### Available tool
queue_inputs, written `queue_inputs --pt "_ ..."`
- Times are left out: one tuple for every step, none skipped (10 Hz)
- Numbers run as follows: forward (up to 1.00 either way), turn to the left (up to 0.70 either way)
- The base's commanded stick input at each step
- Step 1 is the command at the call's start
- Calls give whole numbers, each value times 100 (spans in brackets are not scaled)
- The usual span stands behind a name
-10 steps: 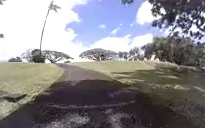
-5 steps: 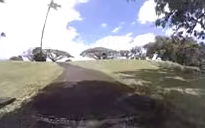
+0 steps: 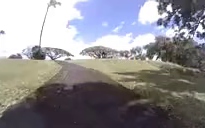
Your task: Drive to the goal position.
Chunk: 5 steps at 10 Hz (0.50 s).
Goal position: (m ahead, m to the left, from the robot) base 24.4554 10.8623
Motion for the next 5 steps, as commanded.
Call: queue_inputs --pt "70 2" --pt "70 3" --pt "70 3" --pt "70 3" --pt "70 2"
